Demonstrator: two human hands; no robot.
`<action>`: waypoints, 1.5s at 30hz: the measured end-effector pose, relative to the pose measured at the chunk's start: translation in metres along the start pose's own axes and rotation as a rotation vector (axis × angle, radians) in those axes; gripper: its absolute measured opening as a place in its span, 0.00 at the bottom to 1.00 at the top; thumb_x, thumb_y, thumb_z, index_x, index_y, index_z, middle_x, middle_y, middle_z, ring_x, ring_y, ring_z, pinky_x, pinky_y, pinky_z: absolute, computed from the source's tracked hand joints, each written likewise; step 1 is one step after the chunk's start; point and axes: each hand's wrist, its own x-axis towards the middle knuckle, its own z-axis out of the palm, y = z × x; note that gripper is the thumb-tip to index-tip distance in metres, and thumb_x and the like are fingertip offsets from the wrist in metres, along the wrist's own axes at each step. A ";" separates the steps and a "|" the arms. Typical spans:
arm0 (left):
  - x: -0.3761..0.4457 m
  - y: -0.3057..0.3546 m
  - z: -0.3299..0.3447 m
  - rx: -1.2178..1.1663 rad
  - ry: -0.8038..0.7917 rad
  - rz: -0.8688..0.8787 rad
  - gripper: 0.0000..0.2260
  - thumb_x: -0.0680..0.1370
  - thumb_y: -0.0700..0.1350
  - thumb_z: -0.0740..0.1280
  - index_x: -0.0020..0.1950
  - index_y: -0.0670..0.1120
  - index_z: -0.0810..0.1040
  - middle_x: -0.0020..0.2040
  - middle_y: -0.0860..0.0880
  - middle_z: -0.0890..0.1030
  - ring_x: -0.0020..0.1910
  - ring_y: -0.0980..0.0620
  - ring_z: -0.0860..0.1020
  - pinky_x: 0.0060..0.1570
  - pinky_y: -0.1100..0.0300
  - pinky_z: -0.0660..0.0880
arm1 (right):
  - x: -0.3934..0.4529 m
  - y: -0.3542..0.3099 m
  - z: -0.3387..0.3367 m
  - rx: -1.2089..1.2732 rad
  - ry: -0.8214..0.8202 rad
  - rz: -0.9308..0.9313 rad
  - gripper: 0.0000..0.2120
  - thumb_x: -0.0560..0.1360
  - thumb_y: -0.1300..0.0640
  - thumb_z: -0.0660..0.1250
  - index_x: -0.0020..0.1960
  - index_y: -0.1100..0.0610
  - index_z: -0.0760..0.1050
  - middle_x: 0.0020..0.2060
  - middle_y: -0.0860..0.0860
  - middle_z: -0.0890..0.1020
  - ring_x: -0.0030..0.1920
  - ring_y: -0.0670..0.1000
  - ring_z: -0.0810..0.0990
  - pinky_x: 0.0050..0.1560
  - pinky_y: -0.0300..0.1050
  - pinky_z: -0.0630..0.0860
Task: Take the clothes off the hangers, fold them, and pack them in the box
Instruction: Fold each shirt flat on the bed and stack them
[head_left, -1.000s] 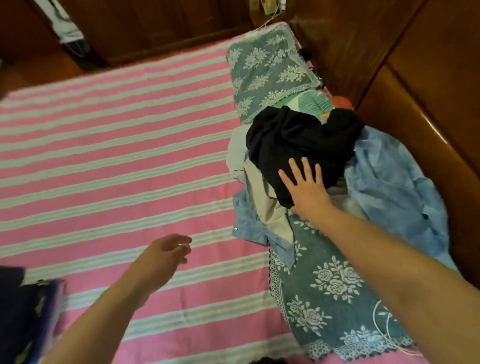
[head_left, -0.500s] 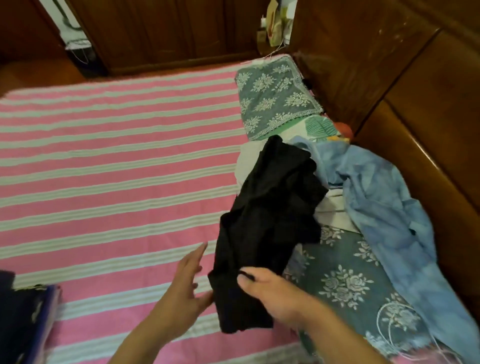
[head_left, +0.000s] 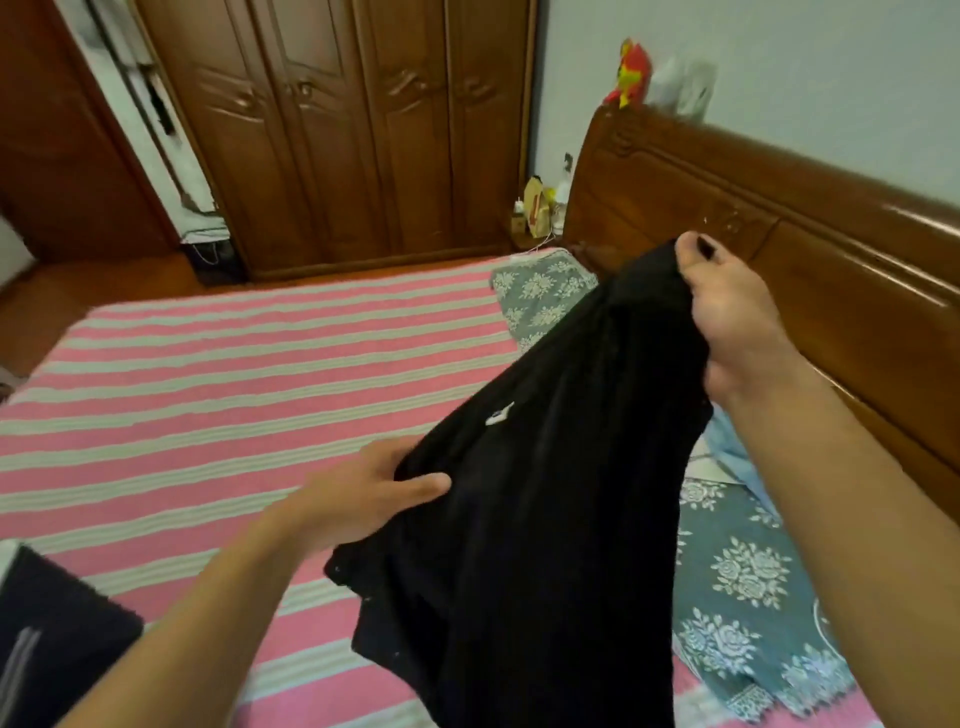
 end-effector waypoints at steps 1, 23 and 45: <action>-0.007 0.000 -0.019 0.177 0.088 -0.024 0.08 0.81 0.55 0.67 0.60 0.59 0.80 0.55 0.57 0.85 0.55 0.53 0.83 0.56 0.53 0.78 | 0.010 -0.011 0.002 -0.195 0.030 -0.096 0.12 0.85 0.49 0.58 0.47 0.50 0.77 0.45 0.48 0.83 0.51 0.50 0.81 0.49 0.45 0.76; -0.116 0.068 -0.110 -0.164 0.686 -0.309 0.18 0.83 0.36 0.64 0.71 0.50 0.74 0.59 0.43 0.80 0.54 0.42 0.81 0.46 0.49 0.82 | -0.029 -0.017 0.074 -0.601 -0.233 -0.031 0.09 0.84 0.61 0.58 0.58 0.63 0.75 0.49 0.60 0.82 0.45 0.60 0.82 0.44 0.52 0.80; -0.107 0.108 -0.062 1.365 0.350 0.203 0.14 0.81 0.57 0.65 0.61 0.54 0.83 0.66 0.55 0.70 0.65 0.55 0.64 0.63 0.61 0.66 | -0.042 -0.020 0.063 -0.917 -0.942 -0.761 0.07 0.75 0.56 0.74 0.43 0.46 0.79 0.68 0.38 0.73 0.72 0.40 0.63 0.70 0.42 0.60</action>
